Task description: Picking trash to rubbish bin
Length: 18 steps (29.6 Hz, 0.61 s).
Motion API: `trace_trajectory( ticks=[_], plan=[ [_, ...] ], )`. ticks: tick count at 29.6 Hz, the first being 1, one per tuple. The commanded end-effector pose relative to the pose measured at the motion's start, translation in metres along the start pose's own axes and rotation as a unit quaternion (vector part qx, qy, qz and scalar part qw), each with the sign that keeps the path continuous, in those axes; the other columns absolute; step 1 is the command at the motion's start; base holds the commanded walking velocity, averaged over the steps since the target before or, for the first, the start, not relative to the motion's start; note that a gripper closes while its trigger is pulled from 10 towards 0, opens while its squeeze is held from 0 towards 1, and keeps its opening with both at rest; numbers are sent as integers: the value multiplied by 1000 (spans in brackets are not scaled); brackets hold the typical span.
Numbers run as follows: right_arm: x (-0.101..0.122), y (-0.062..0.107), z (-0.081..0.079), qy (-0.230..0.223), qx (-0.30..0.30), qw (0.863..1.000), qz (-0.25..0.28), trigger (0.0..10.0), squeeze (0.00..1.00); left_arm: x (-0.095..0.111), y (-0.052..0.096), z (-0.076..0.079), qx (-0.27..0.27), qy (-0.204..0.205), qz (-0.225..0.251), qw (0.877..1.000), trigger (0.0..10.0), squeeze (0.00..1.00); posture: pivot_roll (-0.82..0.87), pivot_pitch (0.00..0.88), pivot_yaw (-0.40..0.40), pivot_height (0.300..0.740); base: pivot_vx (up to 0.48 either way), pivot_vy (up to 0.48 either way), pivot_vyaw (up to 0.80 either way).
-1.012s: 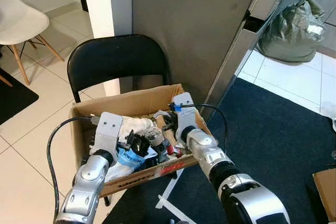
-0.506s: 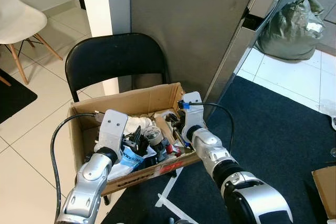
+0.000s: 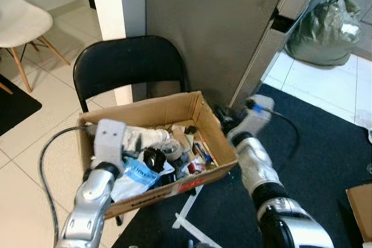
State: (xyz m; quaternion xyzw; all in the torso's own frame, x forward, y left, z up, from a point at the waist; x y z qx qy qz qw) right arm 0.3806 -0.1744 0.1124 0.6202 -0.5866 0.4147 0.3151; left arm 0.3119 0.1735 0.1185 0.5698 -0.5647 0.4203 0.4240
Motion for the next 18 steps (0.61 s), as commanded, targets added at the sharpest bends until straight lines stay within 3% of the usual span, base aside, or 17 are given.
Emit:
trace_trajectory(
  ticks=[1, 4, 8, 18],
  plan=[
    [3, 2, 0, 21, 7, 1000, 6, 10000, 0, -3, 3, -1, 11, 2, -10, 1000, 10000, 0, 23, 168, -54, 740, 0, 0, 0],
    [10, 19, 10, 17, -7, 999, 26, 10000, 0, -11, 5, -14, 54, 8, -19, 998, 10000, 0, 3, 158, -46, 740, 0, 0, 0],
    [13, 21, 10, 8, -10, 999, 35, 10000, 0, -11, 5, -14, 59, 16, -20, 998, 10000, 0, 3, 160, -46, 740, 0, 0, 0],
    [-3, 29, -7, 10, 13, 1000, 4, 10000, 0, -1, 4, -9, 61, 41, -8, 997, 10000, 0, 9, 162, -53, 740, 0, 0, 0]
  ],
)
Point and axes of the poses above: a point about 5 cm out from each wrist's last joint towards the gripper, its own y axis pointing back from the gripper into the wrist, its own x axis along the axis of the wrist's last joint, z = x × y, the point moved 3 cm from there along -y, pointing out of the wrist towards the gripper, and after that the axes turned 11 degrees about -y, right-handed, at the moved point
